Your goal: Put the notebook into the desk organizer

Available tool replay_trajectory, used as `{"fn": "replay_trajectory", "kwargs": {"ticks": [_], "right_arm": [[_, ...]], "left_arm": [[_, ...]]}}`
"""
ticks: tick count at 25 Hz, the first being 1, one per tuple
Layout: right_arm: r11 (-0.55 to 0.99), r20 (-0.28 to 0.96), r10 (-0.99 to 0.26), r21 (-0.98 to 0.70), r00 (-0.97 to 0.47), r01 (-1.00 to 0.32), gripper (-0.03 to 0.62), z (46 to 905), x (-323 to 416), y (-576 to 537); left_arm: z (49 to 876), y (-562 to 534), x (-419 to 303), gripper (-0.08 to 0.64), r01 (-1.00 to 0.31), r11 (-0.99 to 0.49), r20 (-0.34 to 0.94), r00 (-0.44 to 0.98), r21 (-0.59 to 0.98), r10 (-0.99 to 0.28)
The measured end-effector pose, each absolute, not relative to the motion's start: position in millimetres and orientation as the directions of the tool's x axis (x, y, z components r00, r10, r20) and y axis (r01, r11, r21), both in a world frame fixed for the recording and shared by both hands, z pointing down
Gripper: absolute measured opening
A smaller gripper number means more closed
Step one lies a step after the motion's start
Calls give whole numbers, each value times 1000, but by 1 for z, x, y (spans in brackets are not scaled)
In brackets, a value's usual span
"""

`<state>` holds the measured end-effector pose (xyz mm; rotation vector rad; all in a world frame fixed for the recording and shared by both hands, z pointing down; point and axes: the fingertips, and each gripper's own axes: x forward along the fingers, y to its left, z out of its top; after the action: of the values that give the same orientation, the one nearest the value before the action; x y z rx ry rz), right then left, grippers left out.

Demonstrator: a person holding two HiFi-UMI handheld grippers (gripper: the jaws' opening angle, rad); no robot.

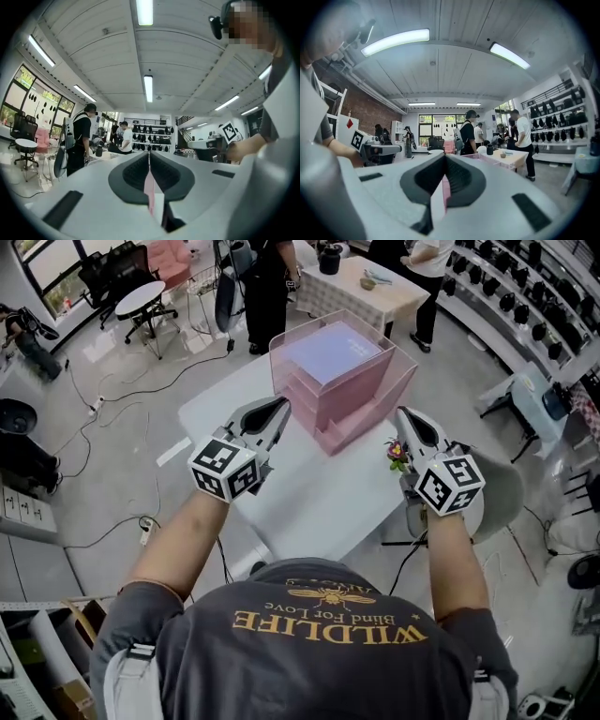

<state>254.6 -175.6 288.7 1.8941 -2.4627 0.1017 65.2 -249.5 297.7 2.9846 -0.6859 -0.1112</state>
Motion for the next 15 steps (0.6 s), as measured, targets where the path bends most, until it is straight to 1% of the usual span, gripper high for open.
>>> {"fn": "replay_trajectory", "kwargs": {"ticks": [1,7,15], "right_arm": [[256,69,-964,-37,-258,-966,0,293,252,-169],[263,92,-958,-96,-271,-960,0,325,244,-140],[276,167,-942,-116,-292,-954,0,371,230,-123]], "left_arm": [[302,-242,59,4,-439,-893,-52,894,97,-445],[334,-212,31,0,-460,-866,-28,880,196,-474],[374,-191,16,0,-487,-852,46,872,192,-488]]}}
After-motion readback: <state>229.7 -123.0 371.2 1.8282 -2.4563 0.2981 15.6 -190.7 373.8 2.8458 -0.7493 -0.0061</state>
